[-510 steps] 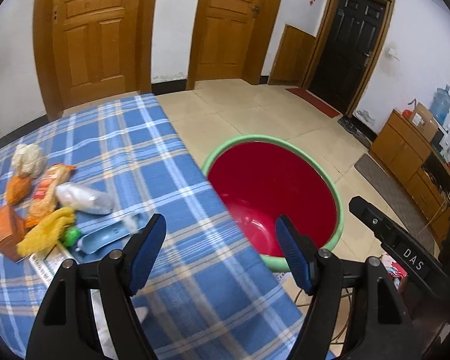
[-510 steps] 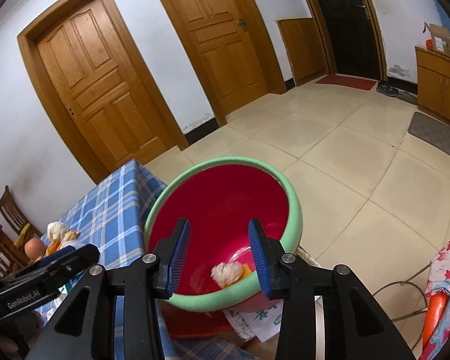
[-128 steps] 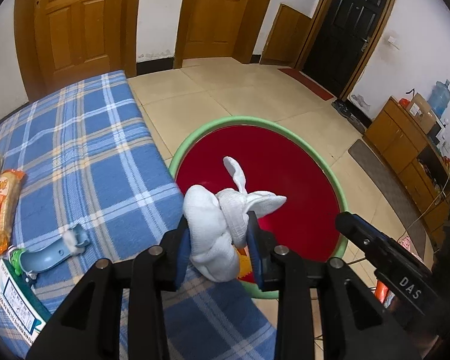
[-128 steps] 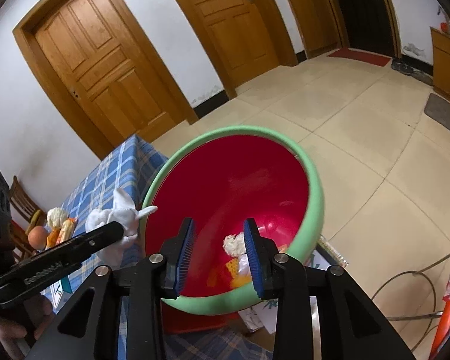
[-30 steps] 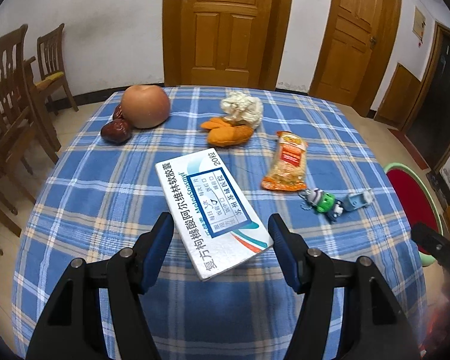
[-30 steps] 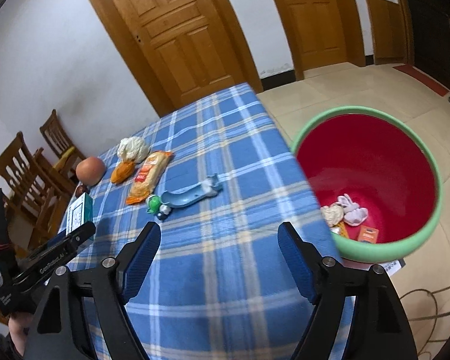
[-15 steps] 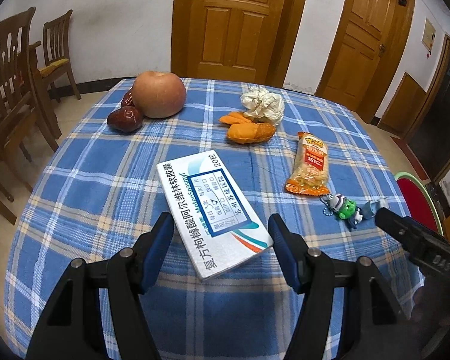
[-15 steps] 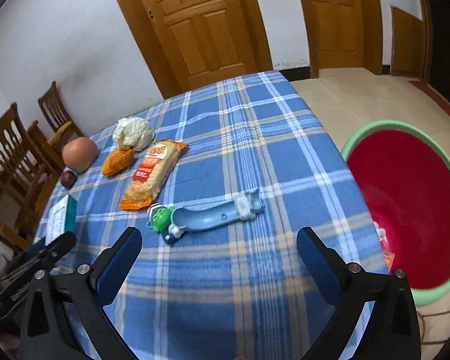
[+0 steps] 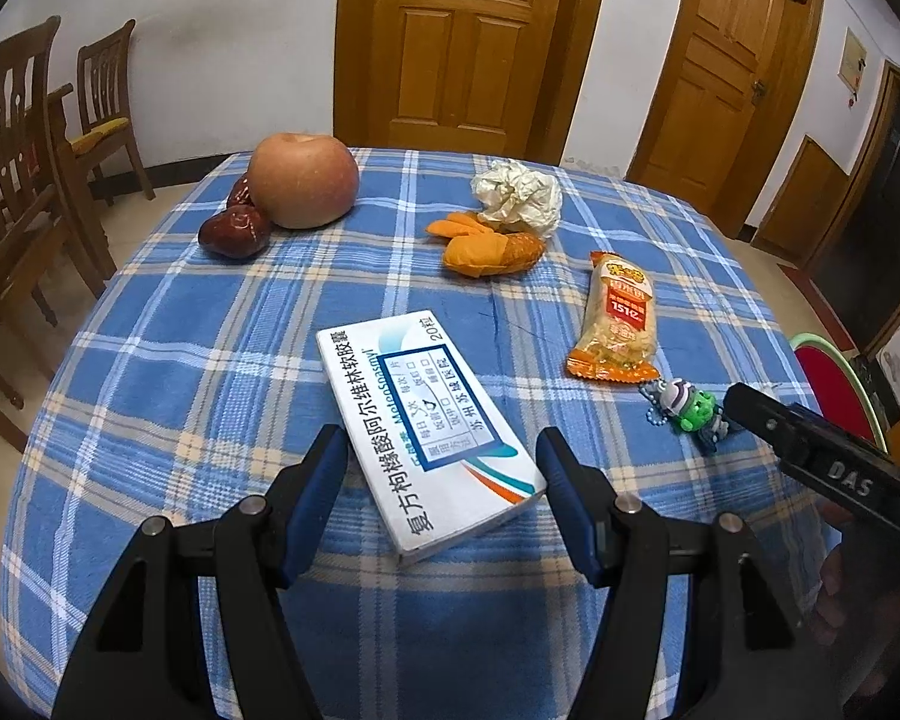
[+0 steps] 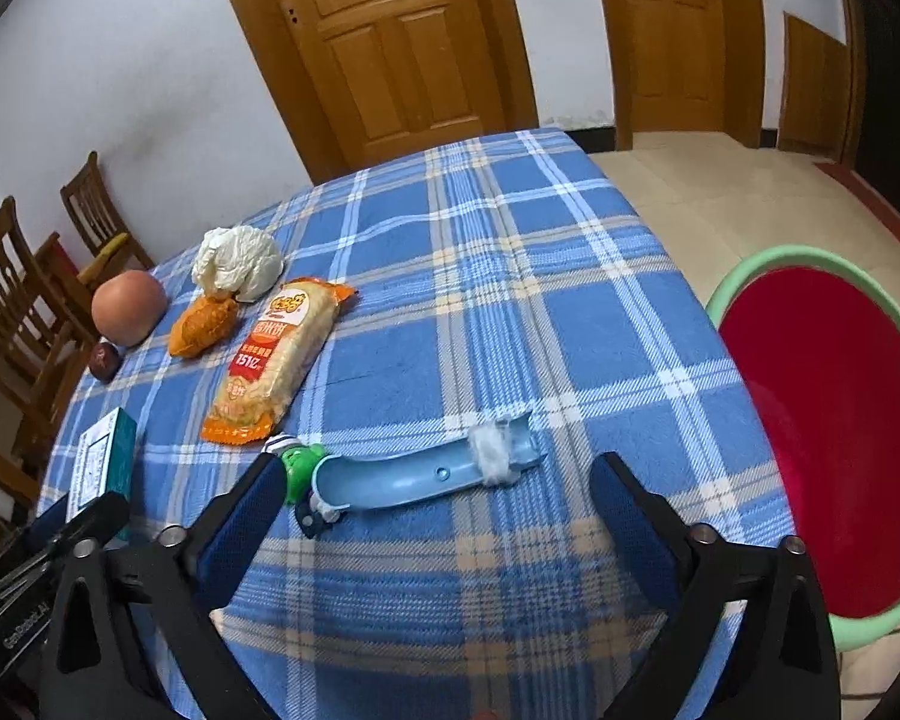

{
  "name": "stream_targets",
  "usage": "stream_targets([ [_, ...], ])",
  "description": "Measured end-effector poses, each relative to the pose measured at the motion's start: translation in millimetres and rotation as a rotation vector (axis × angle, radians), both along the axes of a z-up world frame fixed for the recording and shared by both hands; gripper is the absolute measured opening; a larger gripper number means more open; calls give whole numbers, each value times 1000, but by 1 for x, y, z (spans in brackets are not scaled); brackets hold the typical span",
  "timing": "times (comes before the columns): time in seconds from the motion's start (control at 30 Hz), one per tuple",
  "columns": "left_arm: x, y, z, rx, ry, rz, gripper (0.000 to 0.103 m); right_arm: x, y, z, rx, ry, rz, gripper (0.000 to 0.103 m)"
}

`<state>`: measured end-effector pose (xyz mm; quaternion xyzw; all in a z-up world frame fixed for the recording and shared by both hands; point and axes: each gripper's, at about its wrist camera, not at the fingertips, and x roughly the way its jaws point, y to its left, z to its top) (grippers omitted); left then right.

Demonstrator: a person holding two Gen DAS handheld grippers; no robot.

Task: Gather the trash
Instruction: 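Carry both items over the red bin and open the right gripper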

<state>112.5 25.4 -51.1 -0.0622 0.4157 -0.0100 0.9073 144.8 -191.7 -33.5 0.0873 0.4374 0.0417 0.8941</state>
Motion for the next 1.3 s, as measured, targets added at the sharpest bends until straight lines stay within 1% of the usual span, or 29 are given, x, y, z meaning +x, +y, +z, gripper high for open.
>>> stream_targets([
  [0.07,-1,-1,1,-4,-2,-1,65,0,2,0,-31,-8,-1,80],
  [0.1,-1,-1,1,-6,-3,-2,65,0,2,1,-43,-8,-1,76],
  [0.2,-3,-3,3,-8,-6,-10,65,0,1,1,-32,-8,5,76],
  [0.33,-4,-8,5,-11,-6,-29,65,-2,-5,3,12,-6,1,76],
  [0.4,-6,-11,8,-13,-9,-42,63,-6,-7,6,26,-12,-5,75],
  [0.57,-11,-22,15,-25,-22,-81,61,-22,-16,16,64,-39,-20,76],
  [0.8,-20,-36,25,-48,-29,-125,60,-47,-33,29,119,-72,-50,76],
  [1.03,-27,-55,38,-74,-42,-177,60,-69,-59,42,144,-106,-107,76],
  [1.3,-30,-82,50,-89,-59,-237,60,-87,-97,47,162,-126,-199,76],
])
